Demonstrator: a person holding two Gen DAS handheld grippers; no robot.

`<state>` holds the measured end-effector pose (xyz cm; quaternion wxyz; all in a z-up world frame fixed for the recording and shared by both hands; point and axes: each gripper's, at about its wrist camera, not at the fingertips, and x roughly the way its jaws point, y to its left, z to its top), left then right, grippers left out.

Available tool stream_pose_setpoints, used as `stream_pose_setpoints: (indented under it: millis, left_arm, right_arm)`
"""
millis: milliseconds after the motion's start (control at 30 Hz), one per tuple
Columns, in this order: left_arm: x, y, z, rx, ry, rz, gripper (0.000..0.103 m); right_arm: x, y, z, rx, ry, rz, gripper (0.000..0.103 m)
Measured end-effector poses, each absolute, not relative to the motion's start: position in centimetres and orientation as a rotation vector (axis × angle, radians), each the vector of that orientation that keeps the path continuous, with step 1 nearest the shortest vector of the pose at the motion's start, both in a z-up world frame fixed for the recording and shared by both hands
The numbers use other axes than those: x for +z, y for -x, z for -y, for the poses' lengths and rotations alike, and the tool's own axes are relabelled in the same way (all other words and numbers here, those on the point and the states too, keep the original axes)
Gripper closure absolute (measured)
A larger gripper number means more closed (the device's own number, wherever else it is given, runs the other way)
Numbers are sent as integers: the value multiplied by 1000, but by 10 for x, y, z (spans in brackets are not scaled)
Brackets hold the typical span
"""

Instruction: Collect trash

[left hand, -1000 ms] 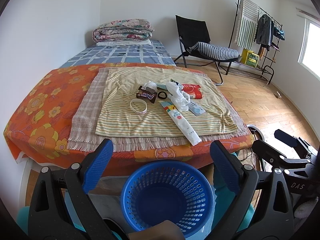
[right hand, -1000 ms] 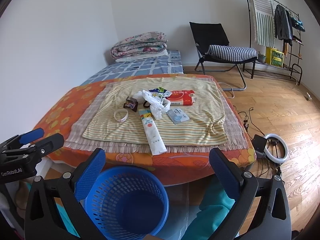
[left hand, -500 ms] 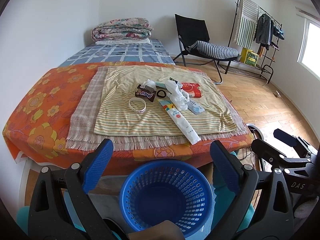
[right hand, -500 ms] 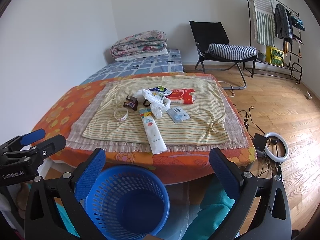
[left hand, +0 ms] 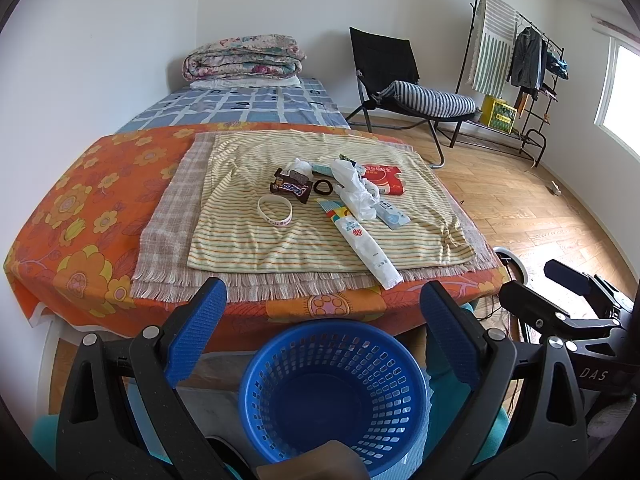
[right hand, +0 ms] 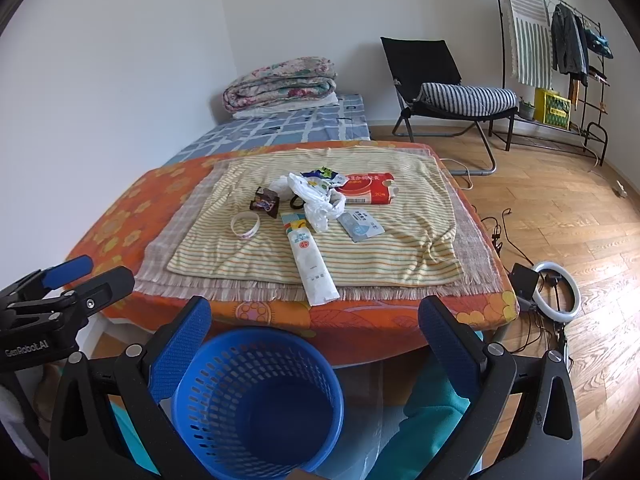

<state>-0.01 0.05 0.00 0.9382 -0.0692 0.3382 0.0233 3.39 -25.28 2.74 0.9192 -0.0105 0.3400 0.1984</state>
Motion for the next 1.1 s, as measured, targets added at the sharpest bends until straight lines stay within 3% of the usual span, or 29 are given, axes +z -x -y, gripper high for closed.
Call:
stream_pose_setpoints:
  millis: [767, 1100]
  left_arm:
    - [-1, 1, -2, 40, 147, -699, 4]
    - [-23, -34, -20, 15, 123, -724, 4]
  right_arm:
    - [21, -47, 249, 408, 28, -712, 1]
    - [9, -59, 243, 382, 75, -717, 1]
